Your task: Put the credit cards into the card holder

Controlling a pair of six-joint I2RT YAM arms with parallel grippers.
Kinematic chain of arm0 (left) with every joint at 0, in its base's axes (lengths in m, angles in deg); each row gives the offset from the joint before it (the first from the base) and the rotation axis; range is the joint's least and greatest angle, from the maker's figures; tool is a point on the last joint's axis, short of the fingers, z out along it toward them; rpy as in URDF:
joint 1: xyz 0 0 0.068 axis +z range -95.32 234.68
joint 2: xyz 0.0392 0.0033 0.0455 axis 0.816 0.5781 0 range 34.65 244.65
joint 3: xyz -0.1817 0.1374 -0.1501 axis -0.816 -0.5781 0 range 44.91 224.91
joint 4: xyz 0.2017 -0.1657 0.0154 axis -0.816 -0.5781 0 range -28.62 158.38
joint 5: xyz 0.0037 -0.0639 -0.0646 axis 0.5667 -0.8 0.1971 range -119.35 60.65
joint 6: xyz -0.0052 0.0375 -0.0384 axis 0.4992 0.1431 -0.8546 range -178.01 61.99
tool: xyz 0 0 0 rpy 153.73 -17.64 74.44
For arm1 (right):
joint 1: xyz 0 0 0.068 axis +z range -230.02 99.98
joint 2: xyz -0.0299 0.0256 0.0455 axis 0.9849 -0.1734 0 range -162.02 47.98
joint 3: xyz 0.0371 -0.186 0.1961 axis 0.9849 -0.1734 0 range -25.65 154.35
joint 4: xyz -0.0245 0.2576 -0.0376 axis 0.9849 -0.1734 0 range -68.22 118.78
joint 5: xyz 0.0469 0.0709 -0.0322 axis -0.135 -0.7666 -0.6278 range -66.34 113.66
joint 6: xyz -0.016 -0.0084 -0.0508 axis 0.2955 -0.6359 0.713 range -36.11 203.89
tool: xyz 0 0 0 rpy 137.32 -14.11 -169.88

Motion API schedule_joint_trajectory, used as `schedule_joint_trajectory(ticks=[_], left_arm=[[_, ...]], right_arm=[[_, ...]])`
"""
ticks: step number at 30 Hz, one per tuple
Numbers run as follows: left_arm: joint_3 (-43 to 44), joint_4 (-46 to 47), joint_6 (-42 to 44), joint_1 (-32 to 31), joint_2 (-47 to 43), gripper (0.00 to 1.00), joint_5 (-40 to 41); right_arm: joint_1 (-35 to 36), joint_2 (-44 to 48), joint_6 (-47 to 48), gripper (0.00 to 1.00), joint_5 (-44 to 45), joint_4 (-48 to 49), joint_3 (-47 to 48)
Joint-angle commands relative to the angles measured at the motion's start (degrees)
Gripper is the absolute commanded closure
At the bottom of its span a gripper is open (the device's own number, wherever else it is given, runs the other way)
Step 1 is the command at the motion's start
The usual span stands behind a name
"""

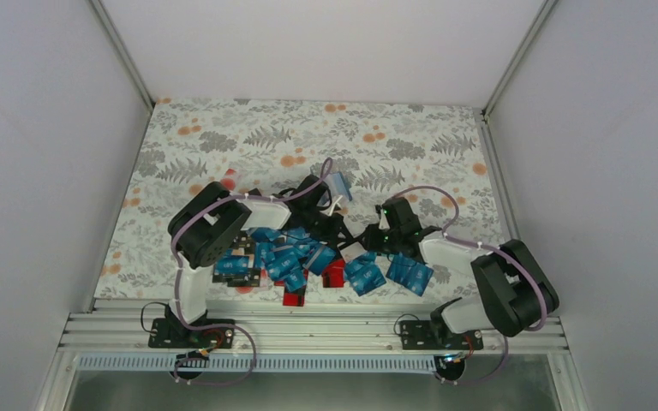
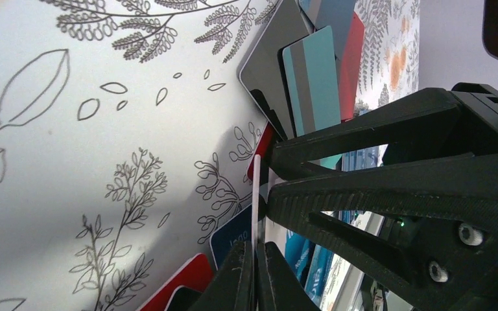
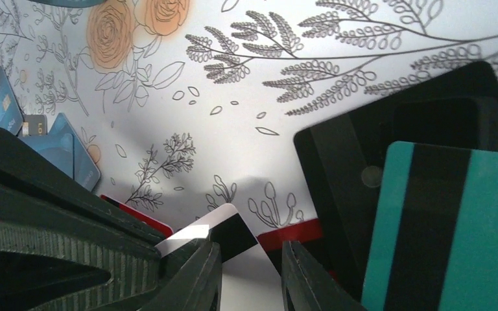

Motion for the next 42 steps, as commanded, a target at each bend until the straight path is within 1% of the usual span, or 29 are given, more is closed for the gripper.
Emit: schedule_joint_trajectory(ticks=[1, 6, 9, 14, 16, 18, 22, 28, 31, 37, 42], left_arm=[[2.2, 0.8, -0.5, -0.5, 1.2, 0.98, -2.0], [2.3, 0.1, -1.1, -0.5, -0.8, 0.98, -0.7], [3.0, -1.0, -0.9, -0.4, -3.1, 0.98, 0.3], [4.4, -3.1, 0.3, 0.8, -9.0, 0.98, 4.4], [4.1, -2.4, 0.5, 1.9, -11.5, 0.98, 5.8], [3.6, -0.7, 0.3, 3.9, -13.8, 0.98, 6.4], [3.4, 3.2, -0.9, 7.2, -18.1, 0.98, 6.6], [5.1, 7.8, -3.0, 10.6, -23.5, 0.98, 6.5], [5.5, 10.7, -4.4, 11.5, -26.3, 0.98, 5.9], [5.8, 17.0, -8.4, 12.1, -28.8, 0.98, 4.0], [6.1, 19.9, -10.6, 12.2, -28.8, 0.98, 2.8]], right_arm=[[-0.1, 2.0, -1.2, 0.74, 3.1, -5.2, -2.2], [-0.2, 6.3, -1.4, 0.73, 4.5, -6.9, -1.6], [-0.3, 9.9, -1.5, 0.67, 5.1, -8.5, -0.2], [-1.0, 16.7, 0.4, 0.5, 4.5, -10.4, 4.0], [-1.6, 18.9, 1.2, 0.42, 3.4, -10.5, 5.9], [-2.5, 20.6, 1.8, 0.35, 0.4, -9.2, 7.5], [-4.4, 22.0, 1.0, 0.27, -8.8, -3.2, 9.6], [-8.6, 20.1, -4.5, 0.24, -21.9, 8.3, 12.7], [-10.1, 18.0, -7.9, 0.24, -26.9, 13.7, 13.9], [-11.3, 14.1, -15.8, 0.26, -33.6, 26.6, 14.7], [-11.3, 12.4, -18.6, 0.3, -36.1, 32.6, 16.6]])
